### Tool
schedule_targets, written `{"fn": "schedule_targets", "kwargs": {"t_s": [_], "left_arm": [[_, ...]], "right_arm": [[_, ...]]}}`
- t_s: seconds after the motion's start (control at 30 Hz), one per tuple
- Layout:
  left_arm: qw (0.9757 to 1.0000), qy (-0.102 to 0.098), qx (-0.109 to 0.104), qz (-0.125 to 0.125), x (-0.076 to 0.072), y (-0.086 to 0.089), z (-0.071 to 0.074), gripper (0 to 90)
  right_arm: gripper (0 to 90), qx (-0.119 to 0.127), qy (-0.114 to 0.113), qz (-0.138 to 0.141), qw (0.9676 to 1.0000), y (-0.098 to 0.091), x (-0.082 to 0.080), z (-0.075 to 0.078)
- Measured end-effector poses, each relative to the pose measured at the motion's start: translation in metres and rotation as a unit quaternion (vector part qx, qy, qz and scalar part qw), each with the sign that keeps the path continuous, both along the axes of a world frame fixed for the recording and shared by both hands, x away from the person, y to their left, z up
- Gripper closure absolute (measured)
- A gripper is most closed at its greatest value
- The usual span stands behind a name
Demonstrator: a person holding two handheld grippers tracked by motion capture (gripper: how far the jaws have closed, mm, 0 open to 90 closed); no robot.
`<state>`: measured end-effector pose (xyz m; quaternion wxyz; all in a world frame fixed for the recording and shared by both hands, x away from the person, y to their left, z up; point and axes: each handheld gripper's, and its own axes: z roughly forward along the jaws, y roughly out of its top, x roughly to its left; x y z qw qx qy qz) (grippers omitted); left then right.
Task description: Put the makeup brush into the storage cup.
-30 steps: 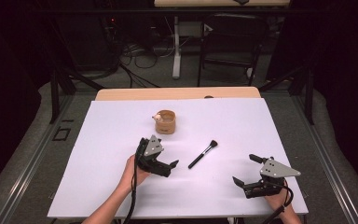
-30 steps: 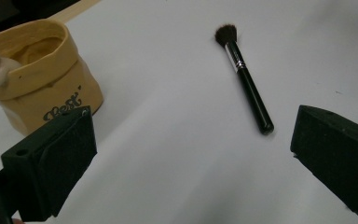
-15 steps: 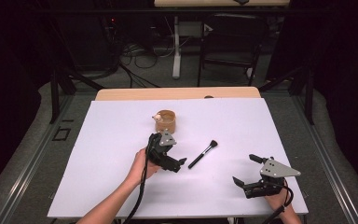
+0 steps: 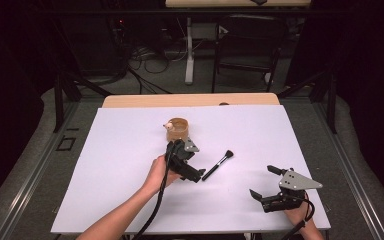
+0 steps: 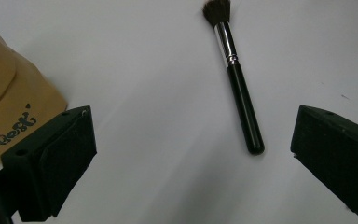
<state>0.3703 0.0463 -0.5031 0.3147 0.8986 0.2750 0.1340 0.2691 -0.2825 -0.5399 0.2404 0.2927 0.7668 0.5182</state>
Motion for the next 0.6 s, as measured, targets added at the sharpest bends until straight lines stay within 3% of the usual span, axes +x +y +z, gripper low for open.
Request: {"fn": "schedule_targets", "kwargs": {"t_s": [0.27,0.6], "left_arm": [[0.9996,0.017,0.022,0.007,0.006,-0.012,0.004,0.0],[0.9972,0.046,0.059,0.002,0.013,-0.034,0.009,0.0]], "right_arm": [[0.0,0.000,0.000,0.000,1.0000,0.000,0.000,0.000],[0.0,-0.001,0.001,0.000,1.0000,0.000,0.000,0.000]]}}
